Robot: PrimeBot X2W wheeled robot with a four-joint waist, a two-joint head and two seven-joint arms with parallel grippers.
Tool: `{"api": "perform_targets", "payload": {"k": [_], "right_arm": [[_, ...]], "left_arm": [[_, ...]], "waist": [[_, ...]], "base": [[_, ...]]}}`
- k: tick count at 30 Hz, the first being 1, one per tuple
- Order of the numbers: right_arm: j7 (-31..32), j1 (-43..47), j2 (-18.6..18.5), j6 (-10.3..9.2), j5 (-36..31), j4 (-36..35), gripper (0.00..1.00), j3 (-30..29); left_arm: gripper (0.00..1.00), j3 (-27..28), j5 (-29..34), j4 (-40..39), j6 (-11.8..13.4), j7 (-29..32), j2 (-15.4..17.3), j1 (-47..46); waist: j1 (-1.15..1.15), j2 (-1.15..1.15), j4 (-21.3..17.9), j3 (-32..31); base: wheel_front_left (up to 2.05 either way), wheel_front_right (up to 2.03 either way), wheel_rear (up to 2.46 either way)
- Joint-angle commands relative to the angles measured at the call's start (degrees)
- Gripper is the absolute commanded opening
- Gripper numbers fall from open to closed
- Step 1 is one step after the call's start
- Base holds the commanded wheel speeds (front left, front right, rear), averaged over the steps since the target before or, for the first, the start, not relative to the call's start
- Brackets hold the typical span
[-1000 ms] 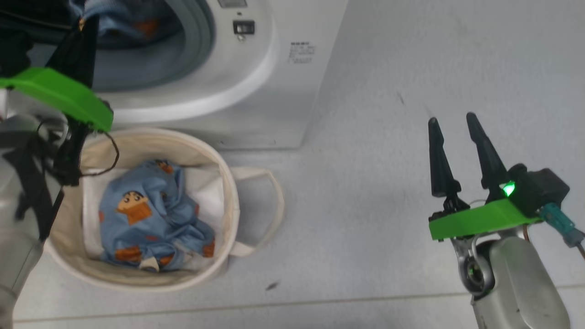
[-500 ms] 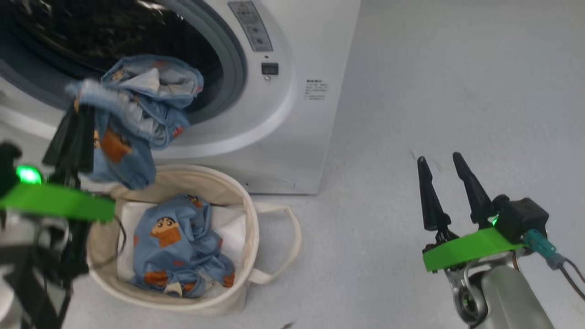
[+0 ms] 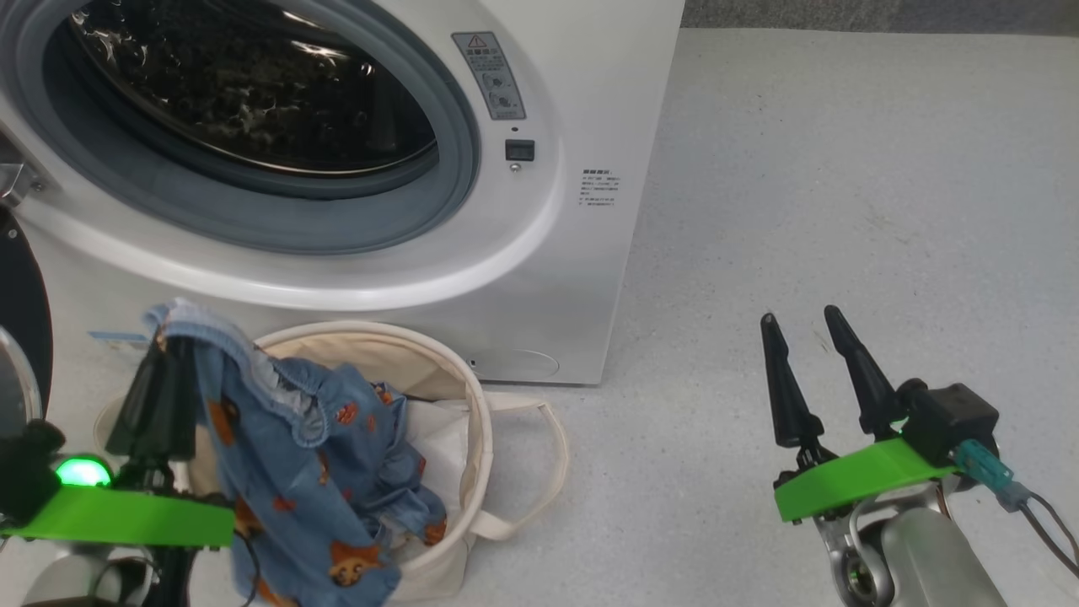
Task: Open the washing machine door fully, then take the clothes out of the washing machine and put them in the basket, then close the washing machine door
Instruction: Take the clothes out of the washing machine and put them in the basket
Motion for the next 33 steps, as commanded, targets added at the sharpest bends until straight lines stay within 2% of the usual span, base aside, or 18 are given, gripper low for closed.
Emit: {"api": "perform_targets", "payload": {"k": [1,9,20,24,33], "right_arm": [[-0.71,-0.43,-0.34,0.06,0.17,-1.54,1.0,1.36],[-0.71,-0.81,-0.52,0.06,0.16,-1.58,1.0,1.64],[-0.71,-1.64,-0.63,0.06,-0.18,-2.98,1.0,0.55],[-0.71,-2.26,-0.6,0.06,-0.48,-3.63,1.0,0.14],[-0.71,-4.12,-0.84,0.06,-1.34,-5.92,1.0,-1.07]], "left_arm": [[0.0,2.14,-0.23,-0.52,-0.62,-0.67,0.98,-2.55],[0.0,2.09,0.68,5.38,-2.14,-0.67,-0.16,-5.34],[0.0,4.41,3.32,8.03,-2.69,-0.68,-1.69,-8.98],[0.0,2.48,1.89,13.19,-2.71,-0.68,-2.41,-10.62],[0.0,-4.07,-3.4,33.38,-2.73,-0.68,-3.54,-18.81]], "waist": [[0.0,0.0,-0.03,0.1],[0.0,0.0,-1.2,0.78],[0.0,0.0,-3.05,4.67],[0.0,0.0,-3.56,6.72],[0.0,0.0,-4.64,13.17]], "base": [[0.0,0.0,0.0],[0.0,0.0,0.0],[0.0,0.0,0.0],[0.0,0.0,0.0],[0.0,0.0,0.0]]}}
